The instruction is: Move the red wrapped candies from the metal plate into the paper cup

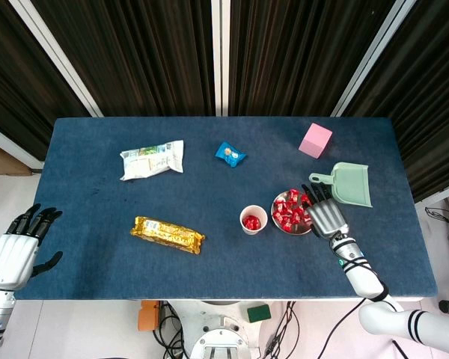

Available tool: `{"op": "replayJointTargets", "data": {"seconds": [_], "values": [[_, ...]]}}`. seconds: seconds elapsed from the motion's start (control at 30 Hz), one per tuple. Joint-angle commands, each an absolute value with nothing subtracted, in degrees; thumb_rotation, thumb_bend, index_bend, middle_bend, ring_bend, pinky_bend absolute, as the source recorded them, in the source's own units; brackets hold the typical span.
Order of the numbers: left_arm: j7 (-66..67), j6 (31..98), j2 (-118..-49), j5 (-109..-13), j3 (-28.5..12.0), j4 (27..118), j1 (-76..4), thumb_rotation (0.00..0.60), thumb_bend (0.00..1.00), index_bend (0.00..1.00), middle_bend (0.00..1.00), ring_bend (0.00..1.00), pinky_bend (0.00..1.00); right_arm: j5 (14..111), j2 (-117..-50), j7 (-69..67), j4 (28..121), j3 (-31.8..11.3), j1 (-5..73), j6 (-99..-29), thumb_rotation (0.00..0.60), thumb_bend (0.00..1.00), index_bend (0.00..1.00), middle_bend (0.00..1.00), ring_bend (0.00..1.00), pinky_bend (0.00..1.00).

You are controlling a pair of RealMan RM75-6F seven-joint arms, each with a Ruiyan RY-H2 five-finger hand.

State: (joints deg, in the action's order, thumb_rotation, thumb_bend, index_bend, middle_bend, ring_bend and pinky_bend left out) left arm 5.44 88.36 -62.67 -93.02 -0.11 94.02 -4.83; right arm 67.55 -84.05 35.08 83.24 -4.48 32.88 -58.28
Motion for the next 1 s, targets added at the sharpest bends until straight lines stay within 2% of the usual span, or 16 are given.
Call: {"op": "replayJointTargets", "data": {"seconds": [0.03,0.6,0.9,1.0], "values": [[5.4,88.4,-62.7,-92.9,-0.2,94.0,-4.8,0.600,0.18,0.18,0.15,0.06,0.20,67.6,-84.3,35.1,83.0,-4.5,33.1,-58.2,0.600,0.31,0.42,0.02,0.00,0.00],[5.4,88.0,-62.7,-92.7,-0.3,93.9,-5.0,0.600,0.18,0.18,0.15,0.06,0.20,63.9,-85.3,38.9,82.5,-4.3,35.0,-56.0,0.600,0.33,0.45,0.02,0.00,0.00],[5.4,87.8,-62.7,-92.6,-0.3,93.9,-5.1,0.600,0.18,0.18,0.15,0.06,0.20,61.9,-85.0,40.7,83.4,-4.2,35.5,-56.3,0.600,0.37,0.59,0.04,0.00,0.00],[5.4,87.8,-62.7,-92.6,-0.3,93.9,-5.1,0.600,0.18,0.18,0.15,0.06,0.20,62.8,-84.7,39.6,83.8,-4.2,35.3,-57.2,0.600,0.38,0.60,0.04,0.00,0.00]]}}
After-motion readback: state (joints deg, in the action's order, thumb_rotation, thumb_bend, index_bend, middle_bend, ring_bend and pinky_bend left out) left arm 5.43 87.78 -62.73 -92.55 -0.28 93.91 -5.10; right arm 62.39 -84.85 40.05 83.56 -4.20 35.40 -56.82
